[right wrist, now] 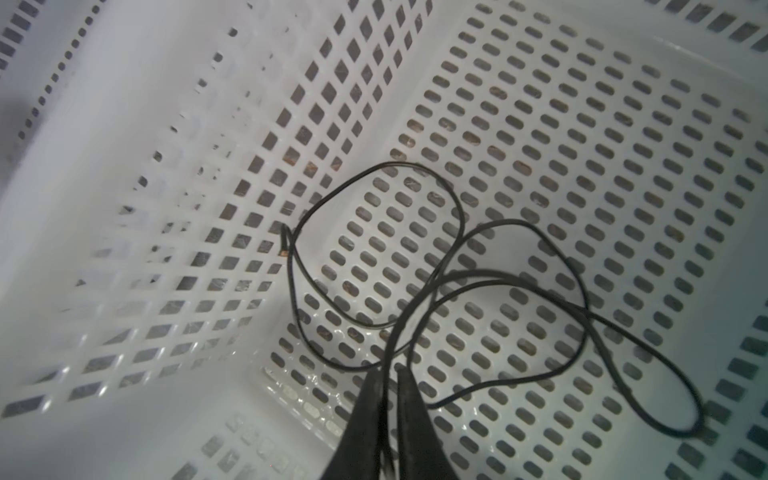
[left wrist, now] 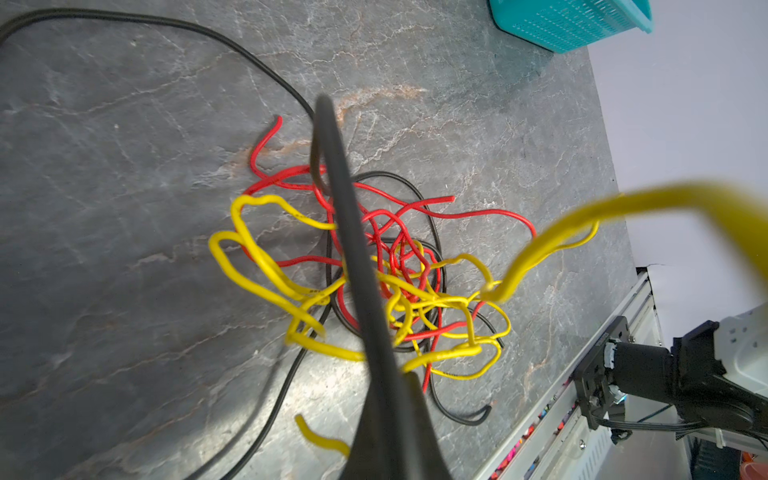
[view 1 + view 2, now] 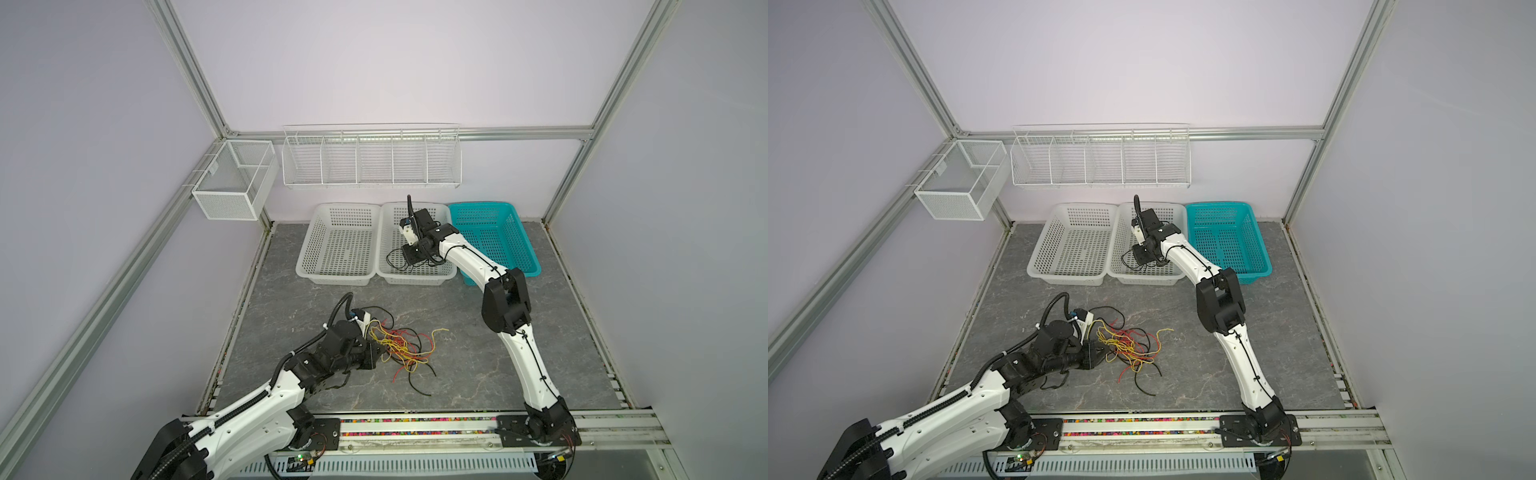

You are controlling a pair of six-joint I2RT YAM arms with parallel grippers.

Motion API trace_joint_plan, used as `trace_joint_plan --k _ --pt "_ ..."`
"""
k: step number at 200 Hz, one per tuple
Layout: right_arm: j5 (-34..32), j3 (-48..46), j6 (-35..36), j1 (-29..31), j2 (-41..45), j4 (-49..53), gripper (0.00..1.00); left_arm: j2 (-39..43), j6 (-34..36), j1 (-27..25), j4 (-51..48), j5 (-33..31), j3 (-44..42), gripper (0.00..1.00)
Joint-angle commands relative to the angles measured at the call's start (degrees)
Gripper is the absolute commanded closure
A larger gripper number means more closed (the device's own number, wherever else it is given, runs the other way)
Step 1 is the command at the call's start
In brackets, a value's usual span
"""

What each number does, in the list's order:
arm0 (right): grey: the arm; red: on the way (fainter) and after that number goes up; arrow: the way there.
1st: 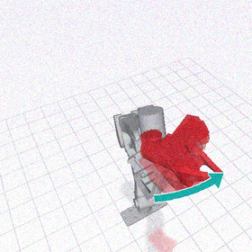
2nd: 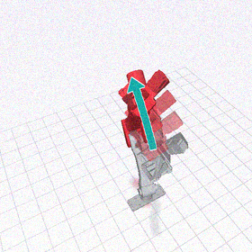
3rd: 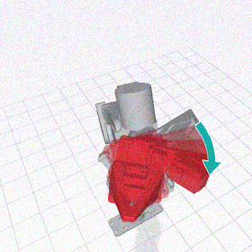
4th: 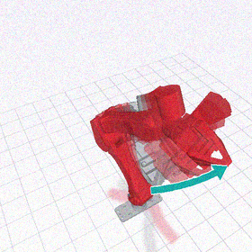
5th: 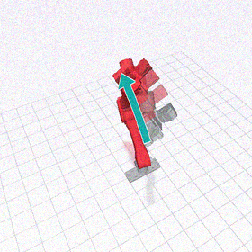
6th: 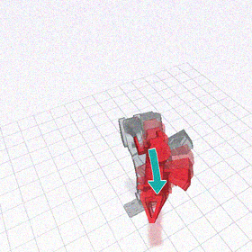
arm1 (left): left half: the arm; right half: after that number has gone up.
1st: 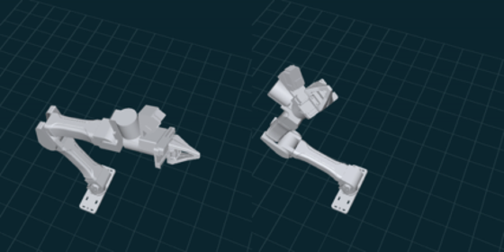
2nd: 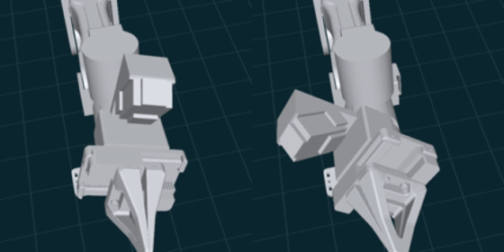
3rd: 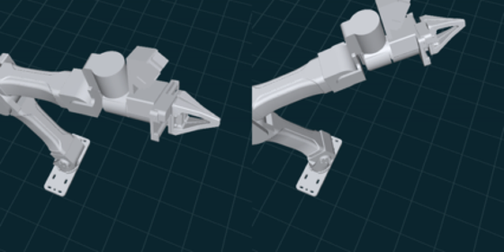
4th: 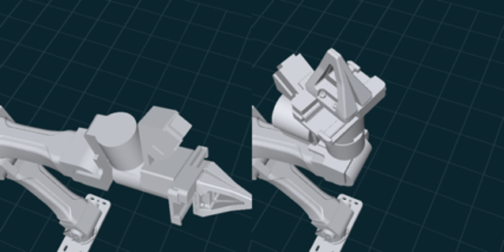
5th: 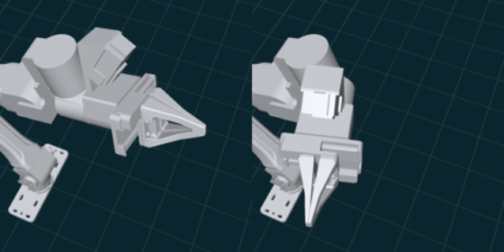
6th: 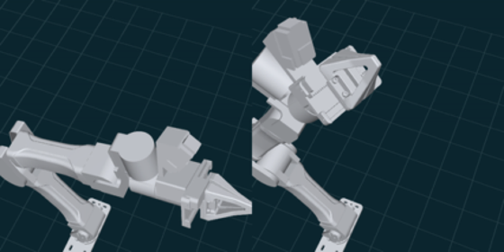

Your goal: Untangle the cables

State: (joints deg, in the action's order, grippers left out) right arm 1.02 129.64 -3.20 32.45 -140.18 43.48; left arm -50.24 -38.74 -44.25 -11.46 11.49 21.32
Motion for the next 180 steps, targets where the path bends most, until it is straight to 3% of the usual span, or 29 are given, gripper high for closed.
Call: trace_joint_plan --k 1,48,96,117,160,180 --pt "-2.9 -2.6 3.1 1.6 5.2 2.8 0.78 0.8 0.9 0.1 -0.4 -0.7 -0.5 1.0" --pt "-4.7 -8.5 2.9 1.9 13.3 4.2 0.65 2.4 0.8 0.1 -1.7 -1.0 -0.5 1.0" --pt "-7.0 -14.3 2.1 3.2 23.3 6.4 0.44 2.7 0.6 0.1 -2.5 -1.0 0.3 1.0" --pt "-3.9 -20.3 1.0 3.5 30.6 3.9 0.4 2.6 0.5 0.1 -2.8 -0.8 1.2 1.0" --pt "8.1 -43.4 -0.7 7.6 49.7 -4.6 0.38 2.5 -0.8 0.1 -2.0 1.1 2.4 1.0" --pt "11.9 -56.9 -4.7 9.9 58.7 -12.3 0.38 2.2 -1.7 0.1 -0.5 3.1 2.9 1.0"
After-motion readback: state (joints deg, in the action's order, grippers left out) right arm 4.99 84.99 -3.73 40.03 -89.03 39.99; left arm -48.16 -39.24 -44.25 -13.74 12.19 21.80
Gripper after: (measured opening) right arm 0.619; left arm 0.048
